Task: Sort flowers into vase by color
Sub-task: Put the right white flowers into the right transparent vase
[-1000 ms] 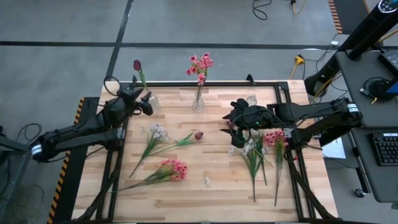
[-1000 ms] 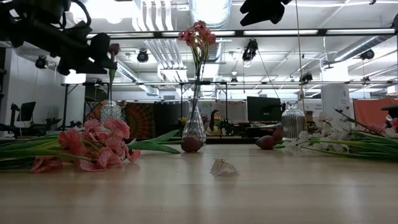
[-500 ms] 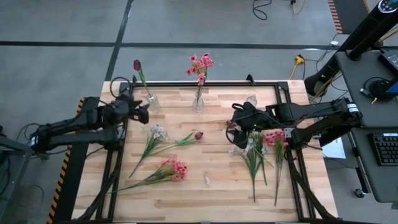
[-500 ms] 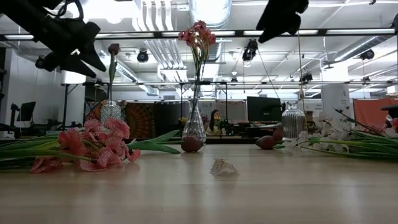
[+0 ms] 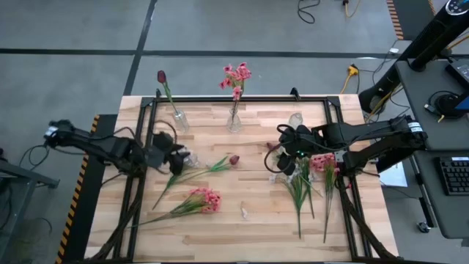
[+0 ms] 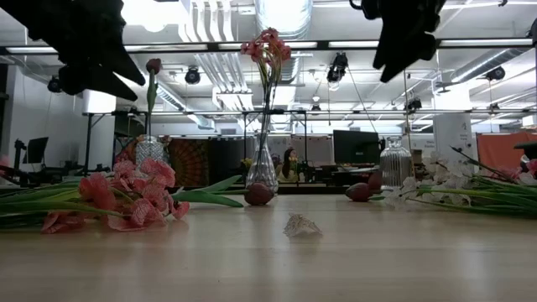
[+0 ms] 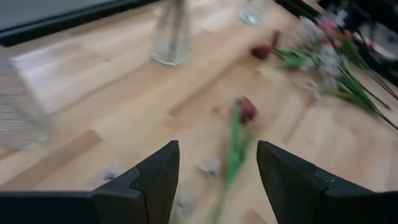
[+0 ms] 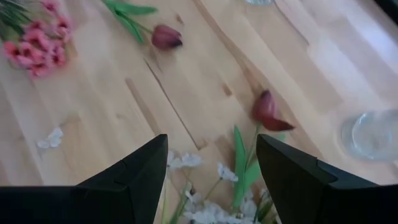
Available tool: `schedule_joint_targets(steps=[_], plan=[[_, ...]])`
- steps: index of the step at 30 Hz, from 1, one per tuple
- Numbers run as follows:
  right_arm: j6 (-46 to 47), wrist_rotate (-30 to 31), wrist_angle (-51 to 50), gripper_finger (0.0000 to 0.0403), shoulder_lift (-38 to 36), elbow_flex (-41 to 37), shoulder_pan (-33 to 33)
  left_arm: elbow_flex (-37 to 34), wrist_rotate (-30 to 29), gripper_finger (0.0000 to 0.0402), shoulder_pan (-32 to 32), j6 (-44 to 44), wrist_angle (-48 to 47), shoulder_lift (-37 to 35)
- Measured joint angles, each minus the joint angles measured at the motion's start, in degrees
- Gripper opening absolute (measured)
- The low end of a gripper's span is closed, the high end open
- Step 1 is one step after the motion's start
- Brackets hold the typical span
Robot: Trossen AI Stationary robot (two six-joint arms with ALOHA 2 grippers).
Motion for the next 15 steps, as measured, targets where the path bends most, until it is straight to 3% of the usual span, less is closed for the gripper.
schedule_joint_targets(steps=[5, 10, 15], plan=[[2.6, -0.6, 0.0, 0.0237, 0.0, -2.5, 0.0, 5.0, -1.3, 0.0198, -7.8, -0.8, 0.1, 8.0], [5.3, -3.5, 0.0, 0.0237, 0.0, -4.1, 0.0, 10.4, -1.2, 0.0198, -11.6, -0.7, -0.7, 16.1], [9.1, -6.0, -1.5, 0.0237, 0.0, -4.5, 0.0, 14.5, 5.3, 0.0198, -13.3, 1.5, -2.6, 24.1]])
